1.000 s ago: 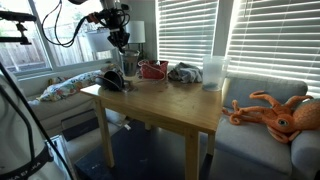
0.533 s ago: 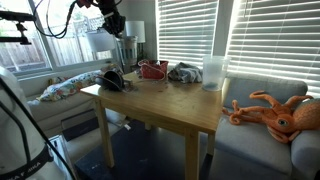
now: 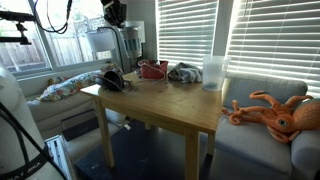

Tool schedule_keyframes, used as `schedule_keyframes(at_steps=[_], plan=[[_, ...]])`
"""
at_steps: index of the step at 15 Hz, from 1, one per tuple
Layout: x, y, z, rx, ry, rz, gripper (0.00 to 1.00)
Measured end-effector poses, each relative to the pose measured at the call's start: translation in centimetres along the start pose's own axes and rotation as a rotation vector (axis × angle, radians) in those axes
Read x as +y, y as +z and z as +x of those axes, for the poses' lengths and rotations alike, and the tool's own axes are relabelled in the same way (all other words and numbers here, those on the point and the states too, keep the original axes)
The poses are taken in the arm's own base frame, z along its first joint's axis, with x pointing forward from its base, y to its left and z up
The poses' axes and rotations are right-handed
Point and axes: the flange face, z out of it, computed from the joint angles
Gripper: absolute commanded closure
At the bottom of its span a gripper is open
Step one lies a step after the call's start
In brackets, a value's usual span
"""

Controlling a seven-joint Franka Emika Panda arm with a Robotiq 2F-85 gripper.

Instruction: Put the silver container in the clear container.

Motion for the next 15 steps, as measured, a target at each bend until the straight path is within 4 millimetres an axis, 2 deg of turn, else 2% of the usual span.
schedule_keyframes(at_steps=[6, 8, 9, 11, 15], plan=[[0.0, 0.1, 0.0, -0.001, 0.002, 0.0, 0.97], [0.6, 0.2, 0.3, 0.008, 0.018, -0.007, 0.99], [1.5, 0.4, 0.7, 0.018, 0.039, -0.021, 0.99], [4.6, 0.7, 1.9, 0.044, 0.094, -0.053, 0.99], [12.9, 1.5, 4.4, 0.07, 0.236, -0.072, 0.99]])
